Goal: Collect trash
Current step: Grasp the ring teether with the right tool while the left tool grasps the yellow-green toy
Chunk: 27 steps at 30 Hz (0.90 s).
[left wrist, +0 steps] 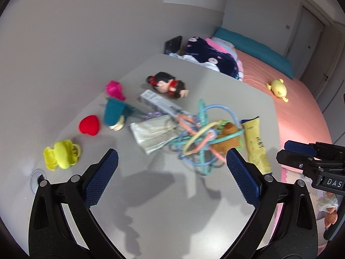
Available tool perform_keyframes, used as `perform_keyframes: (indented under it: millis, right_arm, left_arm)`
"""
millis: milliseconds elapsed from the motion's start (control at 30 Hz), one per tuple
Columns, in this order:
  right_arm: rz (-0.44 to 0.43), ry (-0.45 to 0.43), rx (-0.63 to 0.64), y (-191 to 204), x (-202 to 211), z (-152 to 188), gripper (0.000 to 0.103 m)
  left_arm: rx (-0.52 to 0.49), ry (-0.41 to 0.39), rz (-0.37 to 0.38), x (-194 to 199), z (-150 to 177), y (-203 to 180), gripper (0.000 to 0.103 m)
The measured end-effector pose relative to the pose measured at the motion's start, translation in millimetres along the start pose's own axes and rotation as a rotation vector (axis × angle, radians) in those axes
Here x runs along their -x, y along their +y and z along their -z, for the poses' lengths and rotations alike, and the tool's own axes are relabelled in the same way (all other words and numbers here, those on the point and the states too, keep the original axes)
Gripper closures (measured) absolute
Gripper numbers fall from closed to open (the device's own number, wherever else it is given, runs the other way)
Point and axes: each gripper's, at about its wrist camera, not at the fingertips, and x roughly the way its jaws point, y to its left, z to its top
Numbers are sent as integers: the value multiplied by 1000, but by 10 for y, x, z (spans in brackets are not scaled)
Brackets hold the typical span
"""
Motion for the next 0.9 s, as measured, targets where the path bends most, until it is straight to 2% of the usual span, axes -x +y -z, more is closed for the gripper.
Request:
perform_keyframes:
  millis: [133, 333, 500, 667, 733, 800, 900]
  right_arm:
    - [-55, 29, -7, 177, -202, -49, 60]
    - [-91, 49, -20, 343, -463, -166, 60]
    - [-60, 35, -23, 393, -628, -304, 60]
    - [-67, 72, -42, 359, -783, -365, 60]
    - [-67, 69, -34, 371, -819, -382, 64]
    - [-53, 57, -18, 396, -814, -401, 65]
    - [-31, 93, -7, 442, -820, -420, 65]
  left_arm:
    - [37, 8, -17, 4, 86, 290, 6]
    - [71, 26, -39, -51, 154, 657, 6]
    - [97, 40, -61, -105, 188, 909, 6]
    - [154, 52, -115, -205, 179, 1261, 6]
    - [179, 63, -138, -270, 161, 1427, 6]
    - [200, 74, -153, -337, 144, 1550, 6]
    - [219, 103, -182, -482, 127, 1687, 6]
